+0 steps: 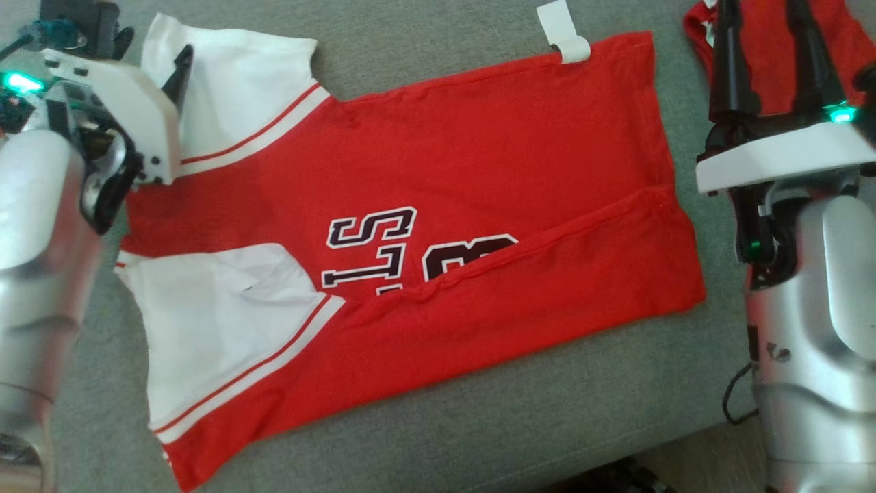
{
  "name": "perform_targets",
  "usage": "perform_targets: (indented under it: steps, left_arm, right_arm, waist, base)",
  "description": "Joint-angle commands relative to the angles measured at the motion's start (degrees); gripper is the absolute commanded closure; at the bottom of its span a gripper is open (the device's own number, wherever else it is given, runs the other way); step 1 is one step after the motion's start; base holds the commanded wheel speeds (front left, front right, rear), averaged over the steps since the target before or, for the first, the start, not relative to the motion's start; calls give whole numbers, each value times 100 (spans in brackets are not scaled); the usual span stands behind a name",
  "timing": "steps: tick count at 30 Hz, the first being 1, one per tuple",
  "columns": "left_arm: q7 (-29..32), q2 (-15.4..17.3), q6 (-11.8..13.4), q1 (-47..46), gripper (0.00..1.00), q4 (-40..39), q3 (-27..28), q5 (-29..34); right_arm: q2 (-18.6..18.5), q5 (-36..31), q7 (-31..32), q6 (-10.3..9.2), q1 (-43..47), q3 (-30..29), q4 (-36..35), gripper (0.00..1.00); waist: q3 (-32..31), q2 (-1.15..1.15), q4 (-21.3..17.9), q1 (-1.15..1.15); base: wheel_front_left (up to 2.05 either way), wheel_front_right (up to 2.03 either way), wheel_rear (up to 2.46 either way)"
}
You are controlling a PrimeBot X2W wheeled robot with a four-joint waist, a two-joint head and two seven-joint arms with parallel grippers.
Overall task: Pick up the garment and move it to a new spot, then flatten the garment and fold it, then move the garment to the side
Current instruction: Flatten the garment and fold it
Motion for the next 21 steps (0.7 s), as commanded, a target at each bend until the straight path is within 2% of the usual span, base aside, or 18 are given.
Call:
perform_targets:
  steps: [1,7,14,15,16,17,21]
  left_arm:
    - [-10,382,10,-381,0,-19,65,-23]
    - [-36,429,10,-536,0,296,-93,-175]
    - [152,363,9,-679,0,496,-357,-737]
    - [241,351,9,-673,7,507,-429,-827]
    - [300,353,9,-671,59,498,-500,-911]
    - [313,362,9,-676,100,478,-558,-986]
    - [-14,324,9,-684,100,415,-627,-1222]
  right_arm:
    - [39,41,-64,-5,-146,124,-116,0]
    - [43,54,-101,-5,-187,138,-39,0]
    - [47,7,-71,-5,-234,114,22,0]
    - [47,-4,-66,-5,-243,106,35,0]
    - [47,-14,-61,-5,-252,100,44,0]
    - [45,-22,-53,-5,-260,91,53,0]
    - [-71,-59,42,-5,-278,104,130,0]
  waist:
    - [46,0,-71,-1]
    - [105,0,-148,-1]
    - [202,0,-215,-1]
    - [207,0,-216,-1]
    - [211,0,-214,-1]
    - [215,0,-207,-1]
    - [149,0,-81,-1]
  base:
    - [0,0,0]
    - [0,0,0]
    - [0,0,0]
    - [0,0,0]
    - [0,0,0]
    - [0,0,0]
    - [0,0,0]
